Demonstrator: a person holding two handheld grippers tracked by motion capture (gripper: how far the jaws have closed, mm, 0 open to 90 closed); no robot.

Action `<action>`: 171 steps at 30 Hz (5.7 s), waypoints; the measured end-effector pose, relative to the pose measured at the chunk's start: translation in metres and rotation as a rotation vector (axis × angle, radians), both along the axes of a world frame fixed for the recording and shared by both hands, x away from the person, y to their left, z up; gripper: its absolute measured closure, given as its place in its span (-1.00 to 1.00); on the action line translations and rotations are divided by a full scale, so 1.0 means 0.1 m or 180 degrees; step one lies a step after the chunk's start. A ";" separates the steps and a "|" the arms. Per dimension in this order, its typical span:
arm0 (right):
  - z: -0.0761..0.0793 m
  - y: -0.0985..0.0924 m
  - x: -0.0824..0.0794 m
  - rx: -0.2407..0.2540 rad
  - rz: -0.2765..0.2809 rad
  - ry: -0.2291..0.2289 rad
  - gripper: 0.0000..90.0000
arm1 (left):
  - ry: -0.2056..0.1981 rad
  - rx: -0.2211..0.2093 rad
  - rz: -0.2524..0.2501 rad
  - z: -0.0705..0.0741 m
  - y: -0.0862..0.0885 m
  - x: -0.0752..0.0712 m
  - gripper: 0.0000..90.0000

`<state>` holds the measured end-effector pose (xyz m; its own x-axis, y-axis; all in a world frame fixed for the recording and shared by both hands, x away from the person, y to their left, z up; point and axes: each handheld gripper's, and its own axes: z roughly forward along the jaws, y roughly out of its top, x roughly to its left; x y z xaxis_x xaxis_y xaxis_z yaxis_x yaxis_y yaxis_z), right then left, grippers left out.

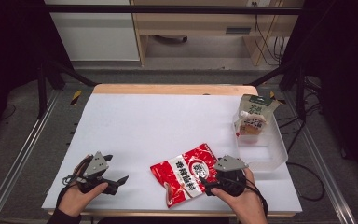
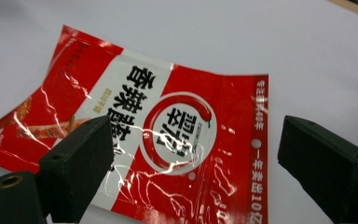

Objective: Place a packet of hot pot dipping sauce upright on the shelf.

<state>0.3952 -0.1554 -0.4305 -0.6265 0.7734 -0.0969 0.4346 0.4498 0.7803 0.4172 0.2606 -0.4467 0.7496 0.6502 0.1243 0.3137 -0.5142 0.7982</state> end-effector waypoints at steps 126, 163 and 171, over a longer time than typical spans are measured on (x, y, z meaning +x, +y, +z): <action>1.31 0.96 0.63 -0.0296 0.1740 -0.0149 1.00 | -0.0050 -0.0166 -0.0693 0.98 -0.44 0.44 0.48; 1.36 0.84 0.65 -0.0436 0.1759 -0.0145 0.79 | -0.0008 0.0068 -0.0857 1.40 -0.54 0.39 1.00; 1.38 0.85 0.66 -0.0513 0.1758 -0.0121 0.74 | -0.0021 0.0074 -0.0881 1.41 -0.55 0.38 1.00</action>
<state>0.4608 -0.0706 -0.2925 -0.9270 0.3060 -0.2168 0.0743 0.7166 0.6936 0.4557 0.2053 -0.3057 0.8973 0.4178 0.1425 0.1535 -0.5979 0.7867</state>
